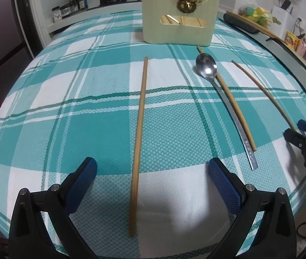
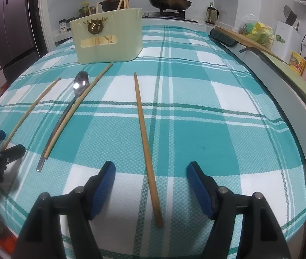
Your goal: Organize utensils
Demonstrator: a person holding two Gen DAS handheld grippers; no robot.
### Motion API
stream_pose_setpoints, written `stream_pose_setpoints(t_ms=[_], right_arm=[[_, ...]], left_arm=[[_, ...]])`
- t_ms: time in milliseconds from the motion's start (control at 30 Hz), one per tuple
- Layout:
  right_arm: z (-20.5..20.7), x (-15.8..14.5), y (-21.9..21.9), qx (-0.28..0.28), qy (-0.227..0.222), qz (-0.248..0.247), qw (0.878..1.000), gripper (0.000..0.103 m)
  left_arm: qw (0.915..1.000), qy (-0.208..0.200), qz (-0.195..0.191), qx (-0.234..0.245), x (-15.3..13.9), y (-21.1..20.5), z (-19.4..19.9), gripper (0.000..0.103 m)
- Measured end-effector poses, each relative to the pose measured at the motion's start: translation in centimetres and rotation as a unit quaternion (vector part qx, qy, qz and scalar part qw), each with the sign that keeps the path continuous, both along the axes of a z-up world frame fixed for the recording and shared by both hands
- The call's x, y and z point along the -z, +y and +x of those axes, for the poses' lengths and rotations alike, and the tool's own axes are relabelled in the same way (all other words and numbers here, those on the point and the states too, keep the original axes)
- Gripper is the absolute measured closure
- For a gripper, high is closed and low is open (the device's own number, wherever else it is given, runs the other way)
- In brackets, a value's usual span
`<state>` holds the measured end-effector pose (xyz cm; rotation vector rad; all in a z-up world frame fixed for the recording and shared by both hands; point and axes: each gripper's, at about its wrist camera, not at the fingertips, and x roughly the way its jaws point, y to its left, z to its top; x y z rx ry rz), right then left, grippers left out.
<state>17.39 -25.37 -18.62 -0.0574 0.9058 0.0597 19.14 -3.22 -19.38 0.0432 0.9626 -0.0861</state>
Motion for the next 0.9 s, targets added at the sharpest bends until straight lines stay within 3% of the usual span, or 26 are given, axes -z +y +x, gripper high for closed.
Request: stream_pose_setpoints(t_ms=[200,600,900], right_arm=[[0.3,0.0,-0.1,-0.003,0.007,0.0,1.0,0.029],[-0.7,-0.7,-0.9,0.013,-0.013,0.018,1.0,0.029],[1.2,-2.2,-0.7,-0.026,-0.015,0.025,0.999,0.03]], left_arm=[[0.9999,-0.001,-0.002,0.017,-0.1,0.2,-0.1,0.0],[0.9991,-0.02,-0.038,0.003,-2.0,2.0,0.9,0.001],[0.998,-0.019,-0.058,0.013,-2.7,3.4,3.8,0.001]])
